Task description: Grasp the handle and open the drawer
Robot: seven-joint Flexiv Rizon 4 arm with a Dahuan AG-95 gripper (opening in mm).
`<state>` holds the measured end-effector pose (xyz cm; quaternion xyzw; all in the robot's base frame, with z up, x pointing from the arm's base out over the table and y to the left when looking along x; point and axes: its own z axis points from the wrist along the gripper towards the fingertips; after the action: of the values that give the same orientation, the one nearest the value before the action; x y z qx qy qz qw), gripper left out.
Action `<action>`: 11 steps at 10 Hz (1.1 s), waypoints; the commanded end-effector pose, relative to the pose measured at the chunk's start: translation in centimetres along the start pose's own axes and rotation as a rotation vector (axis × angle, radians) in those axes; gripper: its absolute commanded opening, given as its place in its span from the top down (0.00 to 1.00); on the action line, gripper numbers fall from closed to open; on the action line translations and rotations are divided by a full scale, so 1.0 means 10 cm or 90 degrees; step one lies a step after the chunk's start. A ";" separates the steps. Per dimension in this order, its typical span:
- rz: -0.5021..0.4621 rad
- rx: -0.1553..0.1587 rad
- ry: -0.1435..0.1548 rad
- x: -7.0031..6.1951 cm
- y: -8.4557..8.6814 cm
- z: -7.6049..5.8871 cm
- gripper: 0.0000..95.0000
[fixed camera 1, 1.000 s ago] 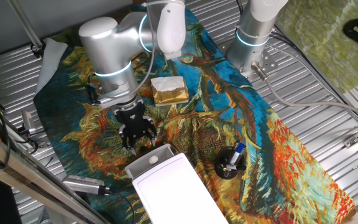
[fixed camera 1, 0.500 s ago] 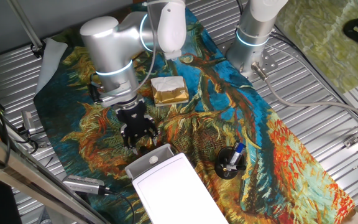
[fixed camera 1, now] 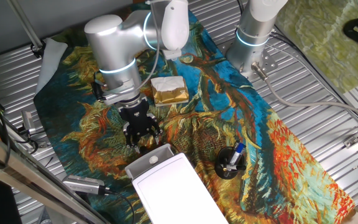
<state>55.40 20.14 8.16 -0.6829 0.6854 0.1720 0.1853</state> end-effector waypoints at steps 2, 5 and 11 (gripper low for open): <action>-0.007 0.008 0.000 0.08 0.00 0.03 0.40; -0.010 0.010 0.003 0.12 -0.01 0.05 0.40; -0.009 0.020 0.003 0.16 -0.01 0.08 0.80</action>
<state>55.52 19.17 6.75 -0.6854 0.6830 0.1598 0.1956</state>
